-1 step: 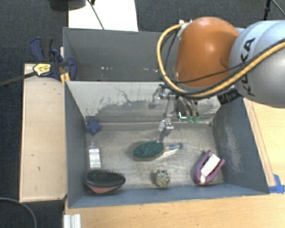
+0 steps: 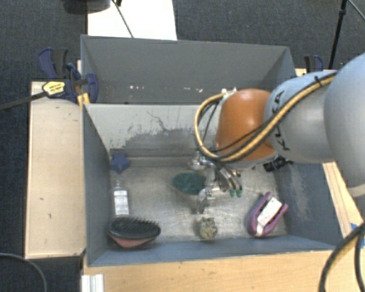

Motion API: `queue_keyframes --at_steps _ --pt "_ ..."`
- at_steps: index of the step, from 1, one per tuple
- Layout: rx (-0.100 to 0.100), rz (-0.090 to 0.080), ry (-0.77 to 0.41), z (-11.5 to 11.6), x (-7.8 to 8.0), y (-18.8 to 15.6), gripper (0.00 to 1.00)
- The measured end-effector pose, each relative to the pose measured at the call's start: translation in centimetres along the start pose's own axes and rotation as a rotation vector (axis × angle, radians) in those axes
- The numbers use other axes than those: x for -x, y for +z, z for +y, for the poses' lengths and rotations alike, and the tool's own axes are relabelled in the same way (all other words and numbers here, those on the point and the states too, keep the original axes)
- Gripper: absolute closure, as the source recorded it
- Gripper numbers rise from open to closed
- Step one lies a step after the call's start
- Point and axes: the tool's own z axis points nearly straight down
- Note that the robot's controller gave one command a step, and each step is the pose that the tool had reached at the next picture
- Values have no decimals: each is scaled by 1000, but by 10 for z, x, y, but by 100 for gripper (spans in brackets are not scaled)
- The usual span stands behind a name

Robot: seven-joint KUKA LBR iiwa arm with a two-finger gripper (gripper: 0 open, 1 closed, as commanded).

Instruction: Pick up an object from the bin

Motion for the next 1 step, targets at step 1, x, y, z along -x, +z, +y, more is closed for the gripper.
queue_keyframes --at_steps 1 --pt "-3 1 -56 -31 -3 -19 0"
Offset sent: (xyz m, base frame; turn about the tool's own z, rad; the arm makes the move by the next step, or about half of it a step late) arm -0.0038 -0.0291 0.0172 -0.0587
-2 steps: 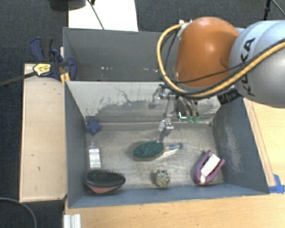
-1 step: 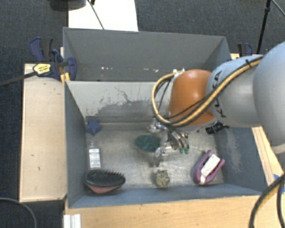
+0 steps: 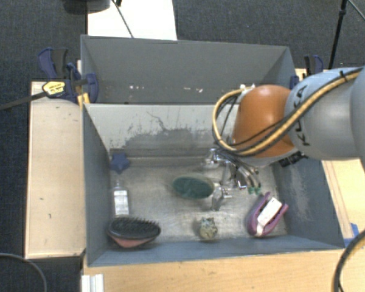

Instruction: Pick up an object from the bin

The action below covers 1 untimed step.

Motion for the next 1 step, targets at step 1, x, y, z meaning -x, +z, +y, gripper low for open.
queue_keyframes --at_steps 1 --pt "1 0 -308 -10 2 -46 0"
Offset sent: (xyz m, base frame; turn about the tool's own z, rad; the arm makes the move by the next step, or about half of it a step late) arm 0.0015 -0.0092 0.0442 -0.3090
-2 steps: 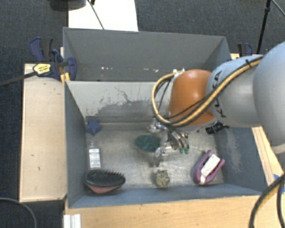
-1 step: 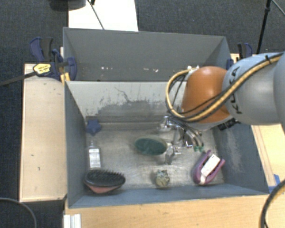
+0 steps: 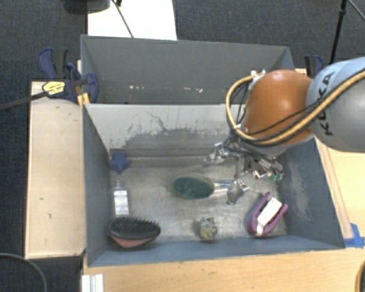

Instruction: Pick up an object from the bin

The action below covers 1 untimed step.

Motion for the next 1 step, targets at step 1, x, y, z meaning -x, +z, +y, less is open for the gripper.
queue_keyframes --at_steps 1 --pt "2 1 -98 -7 25 61 0"
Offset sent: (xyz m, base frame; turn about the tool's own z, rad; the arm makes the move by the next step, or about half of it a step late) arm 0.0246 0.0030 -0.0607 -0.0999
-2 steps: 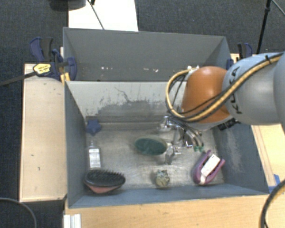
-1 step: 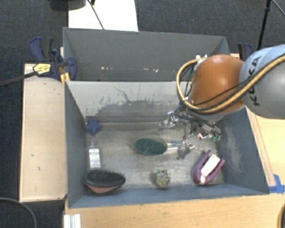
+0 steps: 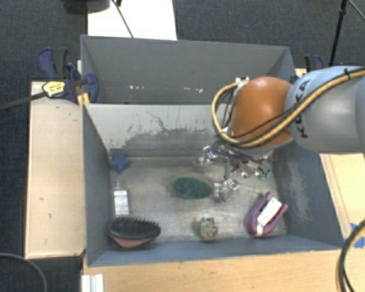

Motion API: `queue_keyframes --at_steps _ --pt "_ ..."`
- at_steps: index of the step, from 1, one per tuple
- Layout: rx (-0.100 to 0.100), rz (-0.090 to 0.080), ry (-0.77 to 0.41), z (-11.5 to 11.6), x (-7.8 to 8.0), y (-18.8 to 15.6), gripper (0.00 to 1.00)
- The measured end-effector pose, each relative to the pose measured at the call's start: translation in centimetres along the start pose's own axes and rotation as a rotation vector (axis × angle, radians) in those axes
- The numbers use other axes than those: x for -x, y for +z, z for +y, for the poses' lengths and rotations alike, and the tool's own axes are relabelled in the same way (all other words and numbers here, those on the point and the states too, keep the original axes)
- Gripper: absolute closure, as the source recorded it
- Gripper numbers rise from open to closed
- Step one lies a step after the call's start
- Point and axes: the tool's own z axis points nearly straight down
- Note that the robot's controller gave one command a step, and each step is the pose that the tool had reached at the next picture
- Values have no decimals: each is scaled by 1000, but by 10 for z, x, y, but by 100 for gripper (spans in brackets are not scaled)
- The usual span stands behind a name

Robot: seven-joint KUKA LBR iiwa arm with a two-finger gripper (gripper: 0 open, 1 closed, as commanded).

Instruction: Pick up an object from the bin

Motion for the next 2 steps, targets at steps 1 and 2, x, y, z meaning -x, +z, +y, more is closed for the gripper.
queue_keyframes --at_steps 1,2 --pt "-1 -5 6 -1 1 -4 100" --pt "-4 -7 -87 0 12 -160 100"
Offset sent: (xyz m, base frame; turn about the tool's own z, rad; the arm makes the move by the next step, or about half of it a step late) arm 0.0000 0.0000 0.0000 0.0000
